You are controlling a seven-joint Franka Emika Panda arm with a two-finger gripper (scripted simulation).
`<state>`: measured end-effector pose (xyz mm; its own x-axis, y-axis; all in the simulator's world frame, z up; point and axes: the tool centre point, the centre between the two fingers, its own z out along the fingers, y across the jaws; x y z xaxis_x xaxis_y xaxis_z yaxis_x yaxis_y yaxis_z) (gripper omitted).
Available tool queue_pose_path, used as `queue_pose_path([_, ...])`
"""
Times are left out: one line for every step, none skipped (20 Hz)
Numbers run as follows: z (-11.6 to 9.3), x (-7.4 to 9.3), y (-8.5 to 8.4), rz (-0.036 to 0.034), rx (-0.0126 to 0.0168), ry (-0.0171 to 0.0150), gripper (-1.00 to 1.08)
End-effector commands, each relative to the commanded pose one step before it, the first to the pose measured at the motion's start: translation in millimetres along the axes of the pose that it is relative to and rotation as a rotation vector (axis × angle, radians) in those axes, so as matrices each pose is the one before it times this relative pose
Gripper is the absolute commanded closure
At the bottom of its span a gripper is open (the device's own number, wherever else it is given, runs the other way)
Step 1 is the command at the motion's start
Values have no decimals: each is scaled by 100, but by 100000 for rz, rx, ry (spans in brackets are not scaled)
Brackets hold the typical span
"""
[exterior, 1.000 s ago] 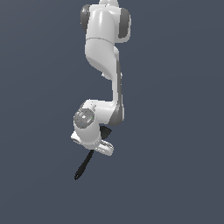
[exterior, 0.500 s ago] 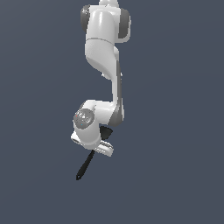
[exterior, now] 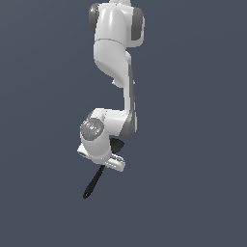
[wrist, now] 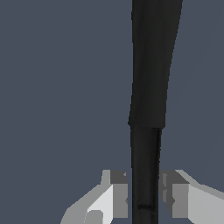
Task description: Pick up the object and move it to a goal position.
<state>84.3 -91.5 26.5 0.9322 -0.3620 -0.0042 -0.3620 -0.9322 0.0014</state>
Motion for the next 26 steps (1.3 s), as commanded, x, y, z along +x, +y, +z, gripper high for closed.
queue_pose_path([-1325, 167, -109, -10, 98, 353, 108])
queue_pose_path([-631, 32, -41, 0, 0, 0, 108])
queue_pose_path([-708, 37, -45, 0, 0, 0, 108])
queue_pose_path([-780, 42, -50, 0, 0, 0, 108])
queue_pose_path([-848, 47, -55, 0, 0, 0, 108])
queue_pose_path([-912, 52, -59, 0, 0, 0, 108])
queue_pose_path([-971, 57, -63, 0, 0, 0, 108])
queue_pose_path([-1025, 63, -67, 0, 0, 0, 108])
queue_pose_path([-1072, 69, -70, 0, 0, 0, 108])
queue_pose_path([-1092, 74, -72, 0, 0, 0, 108])
queue_pose_path([-1091, 77, -72, 0, 0, 0, 108])
queue_pose_path([-1052, 79, -70, 0, 0, 0, 108])
queue_pose_path([-1004, 80, -68, 0, 0, 0, 108])
queue_pose_path([-951, 80, -65, 0, 0, 0, 108])
queue_pose_path([-938, 69, -59, 2, 8, 69, 108])
queue_pose_path([-818, 77, -58, 0, 0, 0, 108])
queue_pose_path([-738, 74, -53, 0, 0, 0, 108])
queue_pose_path([-661, 71, -49, 0, 0, 0, 108])
queue_pose_path([-586, 67, -44, 0, 0, 0, 108])
queue_pose_path([-515, 62, -40, 0, 0, 0, 108])
queue_pose_path([-447, 57, -35, 0, 0, 0, 108])
queue_pose_path([-381, 51, -31, 0, 0, 0, 108])
queue_pose_path([-318, 45, -26, 0, 0, 0, 108])
queue_pose_path([-257, 38, -22, 0, 0, 0, 108])
queue_pose_path([-198, 30, -17, 0, 0, 0, 108])
queue_pose_path([-140, 22, -12, 0, 0, 0, 108])
